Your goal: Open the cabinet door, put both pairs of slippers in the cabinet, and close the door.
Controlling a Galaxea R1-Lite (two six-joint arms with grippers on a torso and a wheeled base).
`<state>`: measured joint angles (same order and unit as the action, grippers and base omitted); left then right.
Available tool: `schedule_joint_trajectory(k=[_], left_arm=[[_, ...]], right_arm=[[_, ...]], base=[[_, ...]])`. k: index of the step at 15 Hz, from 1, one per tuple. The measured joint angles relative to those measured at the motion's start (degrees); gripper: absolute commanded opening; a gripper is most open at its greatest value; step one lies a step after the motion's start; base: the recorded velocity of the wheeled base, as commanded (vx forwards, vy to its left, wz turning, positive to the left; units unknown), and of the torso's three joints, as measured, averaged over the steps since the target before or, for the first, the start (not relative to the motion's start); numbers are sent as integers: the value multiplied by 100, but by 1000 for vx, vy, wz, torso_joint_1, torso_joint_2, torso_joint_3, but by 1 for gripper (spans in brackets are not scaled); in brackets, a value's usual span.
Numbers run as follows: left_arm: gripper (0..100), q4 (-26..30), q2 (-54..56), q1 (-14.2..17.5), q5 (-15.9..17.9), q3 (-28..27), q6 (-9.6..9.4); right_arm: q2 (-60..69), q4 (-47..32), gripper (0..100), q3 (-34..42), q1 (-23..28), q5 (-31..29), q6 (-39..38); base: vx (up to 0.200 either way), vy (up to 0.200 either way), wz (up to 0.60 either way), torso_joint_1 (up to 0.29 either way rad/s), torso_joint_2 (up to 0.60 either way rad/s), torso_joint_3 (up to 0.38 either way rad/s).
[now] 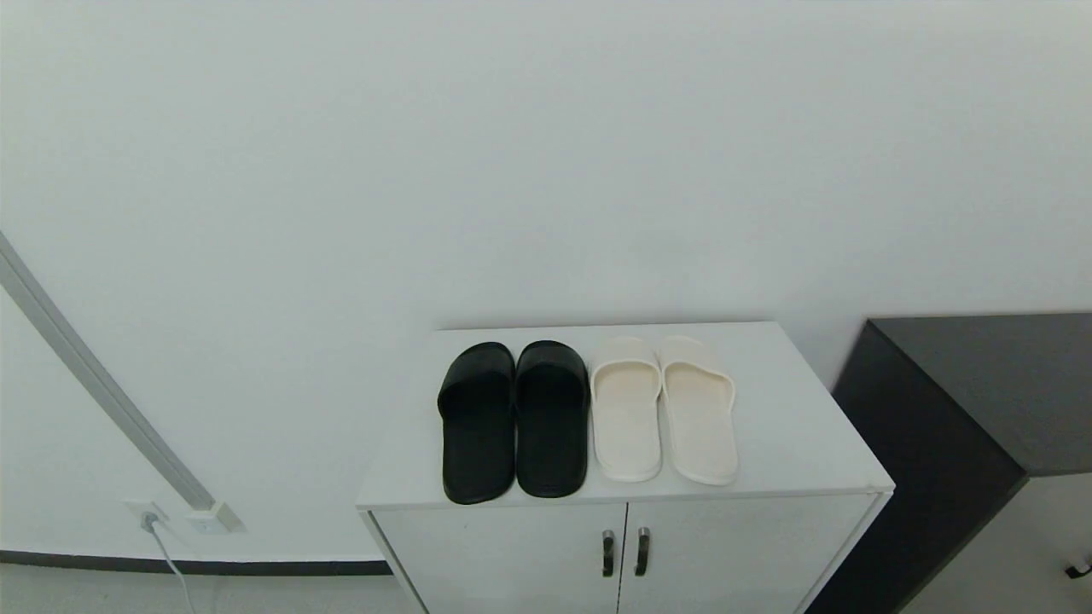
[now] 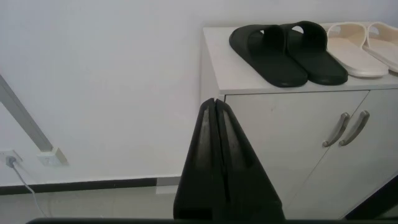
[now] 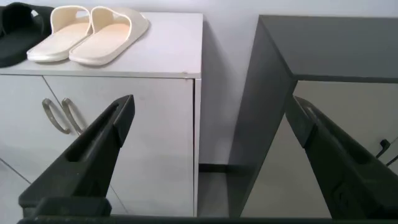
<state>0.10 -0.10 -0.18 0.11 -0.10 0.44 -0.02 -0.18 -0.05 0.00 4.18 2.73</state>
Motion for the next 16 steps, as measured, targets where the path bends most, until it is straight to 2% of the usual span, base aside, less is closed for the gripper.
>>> schedule_joint_trajectory(k=[3, 5, 7, 10, 12, 14, 16], left_arm=[[0, 0, 0, 0, 11, 0, -1], [0, 0, 0, 0, 13, 0, -1], [0, 0, 0, -4, 7, 0, -1], [0, 0, 0, 0, 7, 0, -1], [0, 0, 0, 0, 5, 0, -1], [0, 0, 0, 0, 7, 0, -1], [0, 0, 0, 0, 7, 0, -1]], right_arm=[[-28, 34, 100, -124, -11, -27, -276], [-322, -246, 100, -844, -101, 99, -592], [-1072, -427, 100, -1464, -195, 400, -473], [-2698, 341, 100, -1709, -421, 607, -346], [-3853, 1162, 100, -1792, -788, 492, -339], [-4909, 1882, 100, -1963, -1568, 13, -551], [-5716, 2205, 100, -2275, -2547, -685, -919]], base=[[0, 0, 0, 0, 0, 0], [0, 0, 0, 0, 0, 0], [0, 0, 0, 0, 0, 0], [0, 0, 0, 0, 0, 0], [0, 0, 0, 0, 0, 0], [0, 0, 0, 0, 0, 0], [0, 0, 0, 0, 0, 0]])
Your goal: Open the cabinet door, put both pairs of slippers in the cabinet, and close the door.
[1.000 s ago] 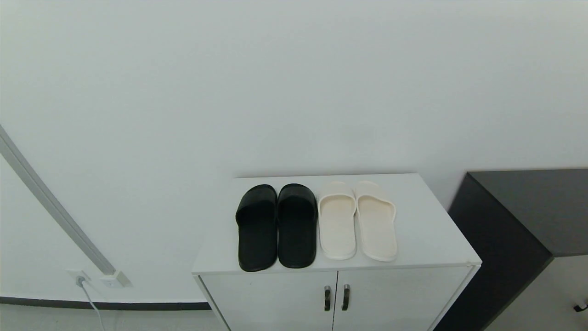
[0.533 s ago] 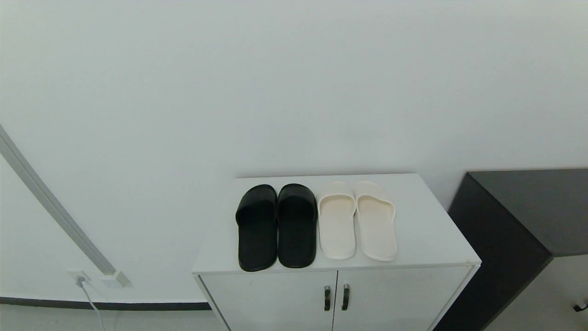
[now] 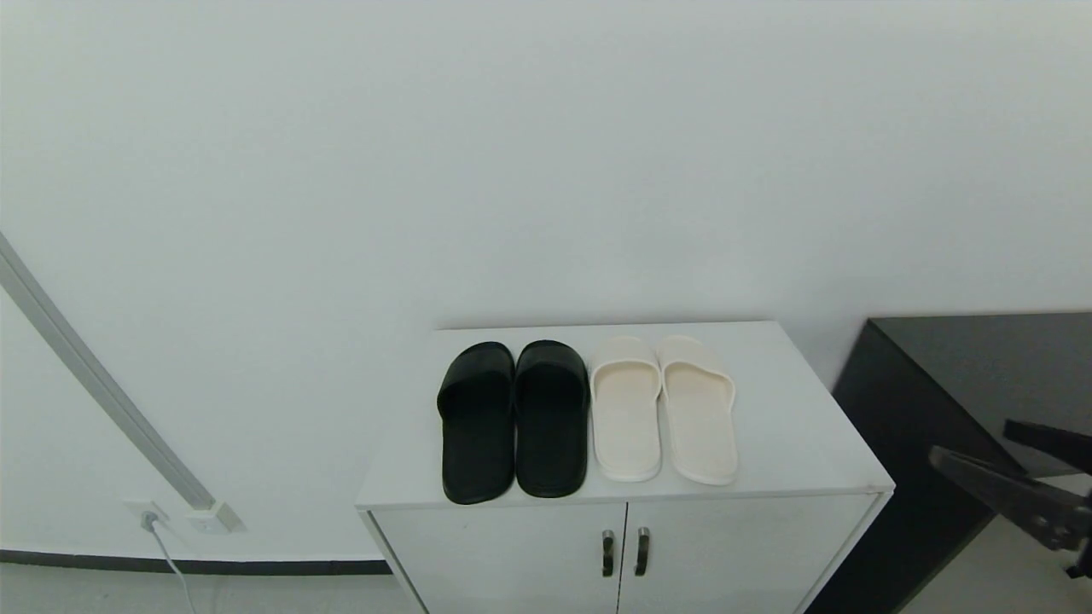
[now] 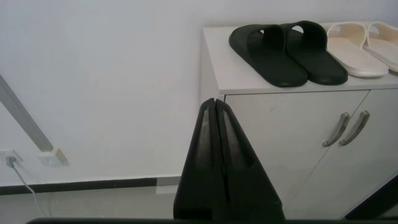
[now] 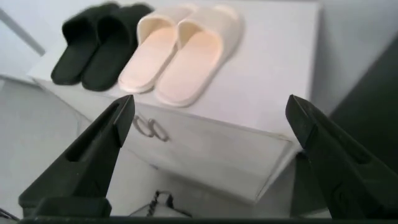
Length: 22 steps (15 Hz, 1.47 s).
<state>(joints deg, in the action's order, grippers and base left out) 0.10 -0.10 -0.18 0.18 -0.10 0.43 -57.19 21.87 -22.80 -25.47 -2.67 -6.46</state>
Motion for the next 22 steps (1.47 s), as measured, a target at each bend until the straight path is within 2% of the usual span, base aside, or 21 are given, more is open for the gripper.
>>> schedule_joint_trajectory(k=[2, 4, 8, 12, 15, 22], left_arm=[[0, 0, 0, 0, 0, 0, 0], [0, -2, 0, -4, 0, 0, 0], [0, 0, 0, 2, 0, 0, -2], [0, 0, 0, 0, 4, 0, 0], [0, 6, 0, -2, 6, 0, 0], [0, 9, 0, -2, 9, 0, 0]], right_arm=[[-714, 115, 100, -427, -840, -625, -325], [-1309, 172, 100, -851, -1441, -1005, -544], [-2520, 572, 100, -1458, -2092, -1797, -911], [-3939, 1937, 100, -1766, -2236, -2848, -891], [-4891, 2331, 100, -2326, -2252, -3501, -837], [-6261, 2356, 100, -3572, -1899, -3688, -827]], base=[[0, 0, 0, 0, 0, 0], [0, 0, 0, 0, 0, 0], [0, 0, 0, 0, 0, 0], [0, 0, 0, 0, 0, 0], [0, 0, 0, 0, 0, 0], [0, 0, 0, 0, 0, 0]])
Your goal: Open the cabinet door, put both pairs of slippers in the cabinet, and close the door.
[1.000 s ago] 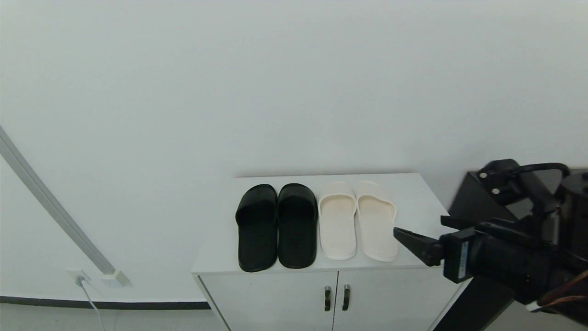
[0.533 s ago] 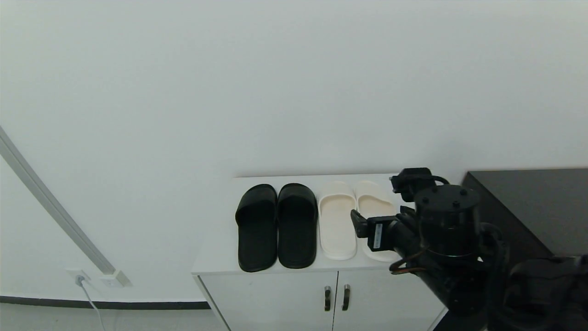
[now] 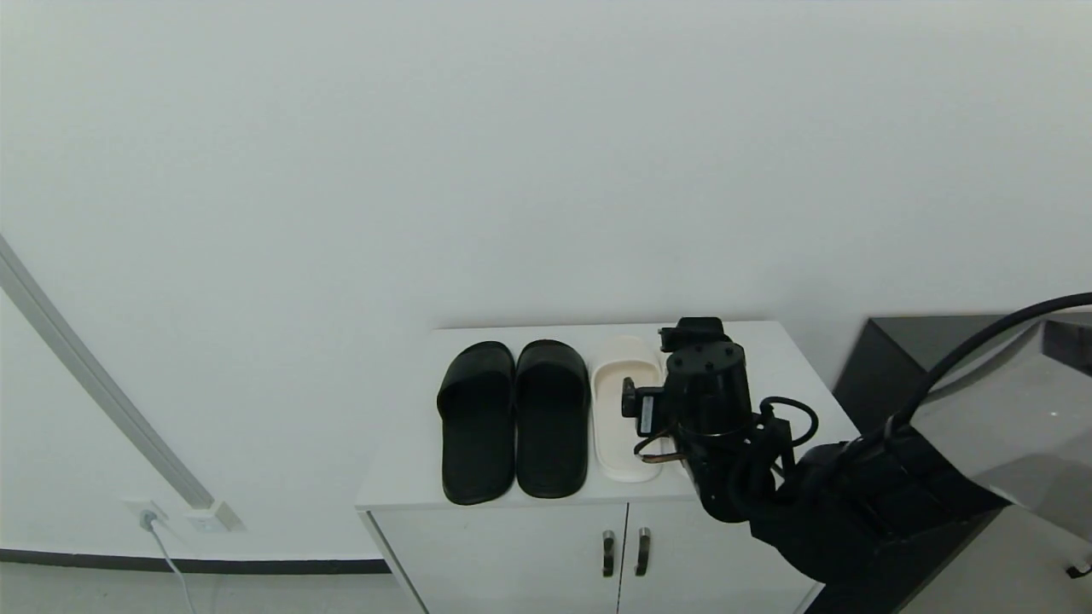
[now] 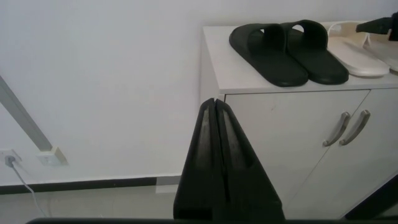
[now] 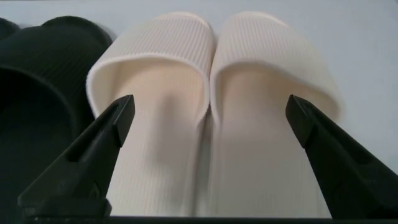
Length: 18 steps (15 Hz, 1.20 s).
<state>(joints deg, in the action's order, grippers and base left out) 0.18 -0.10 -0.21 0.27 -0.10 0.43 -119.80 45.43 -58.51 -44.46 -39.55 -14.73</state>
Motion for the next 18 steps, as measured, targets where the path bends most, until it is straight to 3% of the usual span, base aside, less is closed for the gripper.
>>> schedule_joint_trajectory(k=[10, 11, 18], left_arm=[[0, 0, 0, 2, 0, 0, 0], [0, 0, 0, 2, 0, 0, 0], [0, -5, 0, 2, 0, 0, 4]], right_arm=[[-1054, -35, 100, -1292, 466, 74, 332], [-1091, -33, 0, -1326, 478, 82, 338], [-1089, 0, 0, -1240, 472, 90, 389]], base=[[0, 0, 0, 0, 0, 0], [0, 0, 0, 0, 0, 0], [0, 0, 0, 0, 0, 0]])
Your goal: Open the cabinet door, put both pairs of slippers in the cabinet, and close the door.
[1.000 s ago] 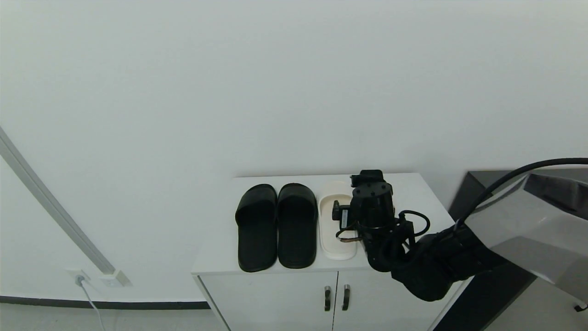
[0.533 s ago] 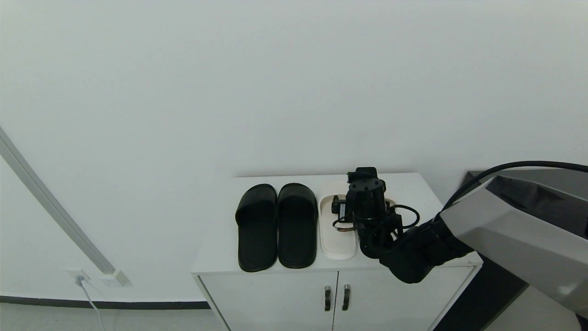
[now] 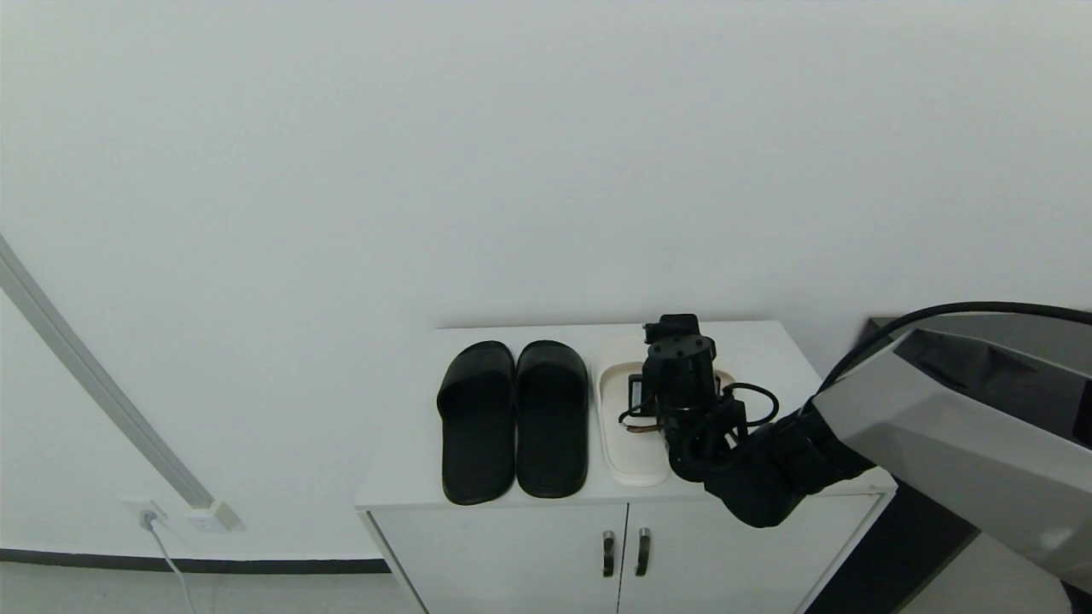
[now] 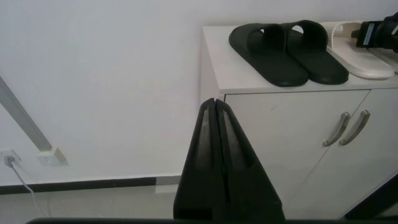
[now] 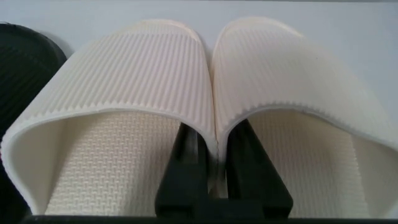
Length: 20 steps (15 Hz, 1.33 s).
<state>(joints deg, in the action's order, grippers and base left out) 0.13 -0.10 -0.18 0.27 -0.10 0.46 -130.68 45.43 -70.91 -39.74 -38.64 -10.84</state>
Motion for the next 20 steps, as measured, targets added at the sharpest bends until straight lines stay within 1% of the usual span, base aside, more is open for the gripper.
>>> schedule_joint_trajectory(k=[3, 5, 6, 8, 11, 13, 15, 16, 20], left_arm=[[0, -2, 0, -4, 0, 0, 2], [0, -2, 0, 0, 0, 0, 2], [0, -4, 0, 0, 0, 0, 5], [0, -4, 0, 0, -2, 0, 5], [0, -4, 0, 0, 0, 0, 5], [0, -4, 0, -4, 0, 0, 5], [0, -4, 0, -4, 0, 0, 5], [0, -4, 0, -2, -2, 0, 2], [0, -4, 0, 0, -2, 0, 33]], right_arm=[[301, 11, 0, 328, -28, 27, 165], [679, 29, 0, 658, -118, 246, 279], [970, 35, 0, 920, -193, 499, 369], [1613, 29, 0, 1546, -358, 1182, 538], [2694, -55, 0, 2553, -658, 2526, 652], [3394, -345, 0, 3101, -805, 3506, 674], [3981, -830, 0, 3451, -870, 4131, 679], [4205, -1029, 0, 3558, -885, 4261, 681], [4593, -1114, 0, 3677, -898, 4296, 688]], base=[[0, 0, 0, 0, 0, 0], [0, 0, 0, 0, 0, 0], [0, 0, 0, 0, 0, 0], [0, 0, 0, 0, 0, 0], [0, 0, 0, 0, 0, 0], [0, 0, 0, 0, 0, 0], [0, 0, 0, 0, 0, 0], [0, 0, 0, 0, 0, 0], [-200, 0, 0, 6, 8, 2]])
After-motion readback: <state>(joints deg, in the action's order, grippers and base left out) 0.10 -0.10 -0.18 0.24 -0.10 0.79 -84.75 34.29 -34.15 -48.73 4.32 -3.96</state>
